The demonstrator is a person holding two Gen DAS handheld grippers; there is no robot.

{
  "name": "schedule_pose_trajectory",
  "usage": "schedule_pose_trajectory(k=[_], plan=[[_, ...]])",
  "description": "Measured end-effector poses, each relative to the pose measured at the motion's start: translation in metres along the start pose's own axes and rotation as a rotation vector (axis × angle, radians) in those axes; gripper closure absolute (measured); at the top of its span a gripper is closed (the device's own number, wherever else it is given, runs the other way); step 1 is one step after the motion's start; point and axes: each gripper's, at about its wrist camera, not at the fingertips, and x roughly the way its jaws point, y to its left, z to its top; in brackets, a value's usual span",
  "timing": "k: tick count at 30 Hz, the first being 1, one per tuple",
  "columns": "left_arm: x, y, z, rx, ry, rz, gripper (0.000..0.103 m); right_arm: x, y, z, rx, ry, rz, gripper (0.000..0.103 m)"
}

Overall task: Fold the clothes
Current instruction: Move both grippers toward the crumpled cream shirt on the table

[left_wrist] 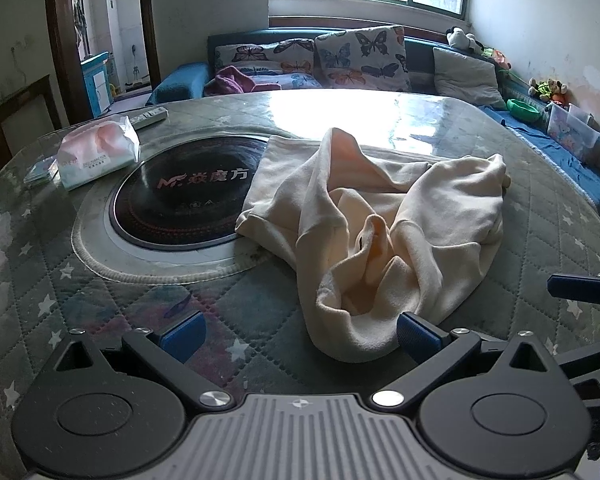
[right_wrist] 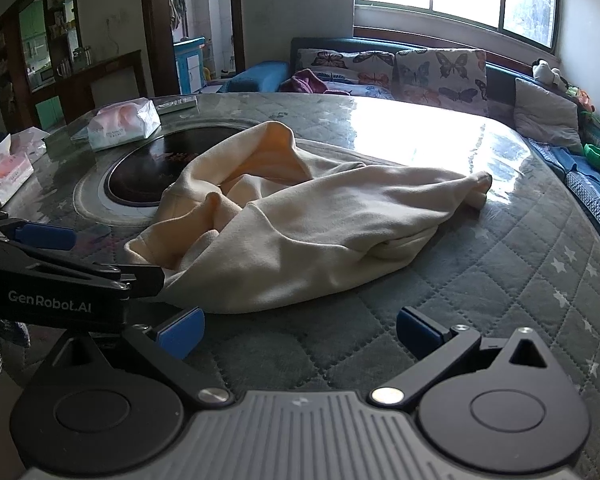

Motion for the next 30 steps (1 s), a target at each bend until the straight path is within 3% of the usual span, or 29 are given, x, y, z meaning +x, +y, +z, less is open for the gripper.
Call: schedule_pose_trajectory(k=[30], plan=[[0.016, 0.003, 0.027, 0.021, 0.002, -0.018, 0.0, 0.015, -0.008, 0.019, 0.007, 0.009, -0.006, 0.0]])
